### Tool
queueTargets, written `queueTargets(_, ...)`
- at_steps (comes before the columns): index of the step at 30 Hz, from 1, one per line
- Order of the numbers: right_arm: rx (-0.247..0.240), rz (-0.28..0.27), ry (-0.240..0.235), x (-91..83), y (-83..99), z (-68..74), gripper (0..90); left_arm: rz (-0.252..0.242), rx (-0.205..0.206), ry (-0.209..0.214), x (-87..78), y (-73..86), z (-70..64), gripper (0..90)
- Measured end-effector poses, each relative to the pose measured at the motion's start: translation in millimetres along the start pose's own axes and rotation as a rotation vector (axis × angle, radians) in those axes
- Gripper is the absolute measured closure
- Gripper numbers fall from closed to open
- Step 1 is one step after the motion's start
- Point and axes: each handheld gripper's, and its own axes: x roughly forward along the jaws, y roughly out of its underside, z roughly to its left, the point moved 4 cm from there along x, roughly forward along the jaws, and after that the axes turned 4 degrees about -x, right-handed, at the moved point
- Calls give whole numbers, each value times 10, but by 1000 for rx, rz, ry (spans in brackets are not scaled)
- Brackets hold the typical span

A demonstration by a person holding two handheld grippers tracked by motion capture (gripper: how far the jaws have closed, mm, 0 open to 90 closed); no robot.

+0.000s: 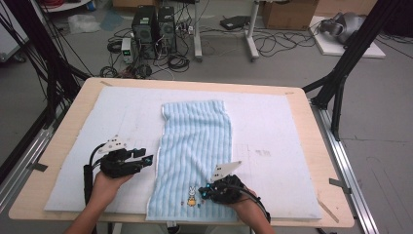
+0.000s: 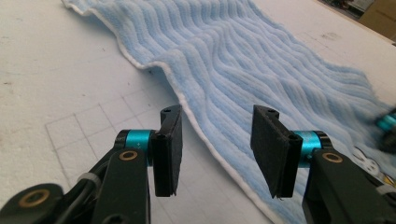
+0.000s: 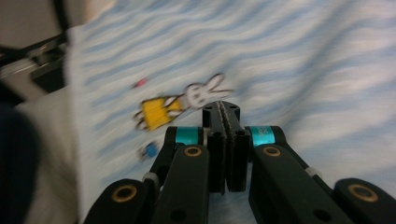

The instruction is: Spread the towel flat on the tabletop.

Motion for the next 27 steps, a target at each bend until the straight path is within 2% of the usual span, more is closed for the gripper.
queueTargets(2,-6,5,-14,-24,20,33,890,6,-4,-1,57,-23,33,537)
queueTargets(4,7,-7,-12,-42,23,29,801,14,-7,-1,115,-44,62,531)
queueTargets(5,9,-20,9,-45,14,5,723,10,-8,-9,149,-54,75,529)
queueTargets(7,24,-37,61,-27,-18,-46,629,11,-16,-8,202,-74,89,522)
queueTargets(8,22,-28,98,-6,-30,-72,621,11,-14,-14,220,-83,94,517)
queueTargets(11,-21,-14,140,40,-55,-94,699,5,-10,-28,252,-108,104,502)
queueTargets(13,-20,-9,109,42,-56,-81,829,-3,-8,-40,253,-125,115,495)
queueTargets(17,-28,10,63,40,-58,-38,874,-8,-15,-56,242,-154,155,490)
queueTargets(19,-22,23,3,31,-51,-16,874,-7,-17,-61,239,-169,176,489)
queueTargets(22,-28,35,-113,6,-8,55,871,-10,-24,-68,250,-198,198,488)
queueTargets(23,-32,37,-134,-1,5,71,862,-11,-22,-70,259,-206,209,483)
queueTargets(25,-36,33,-154,-30,13,75,783,-14,-31,-70,288,-215,229,478)
queueTargets(27,2,-24,-169,-89,-18,6,655,-17,-36,-75,334,-211,257,477)
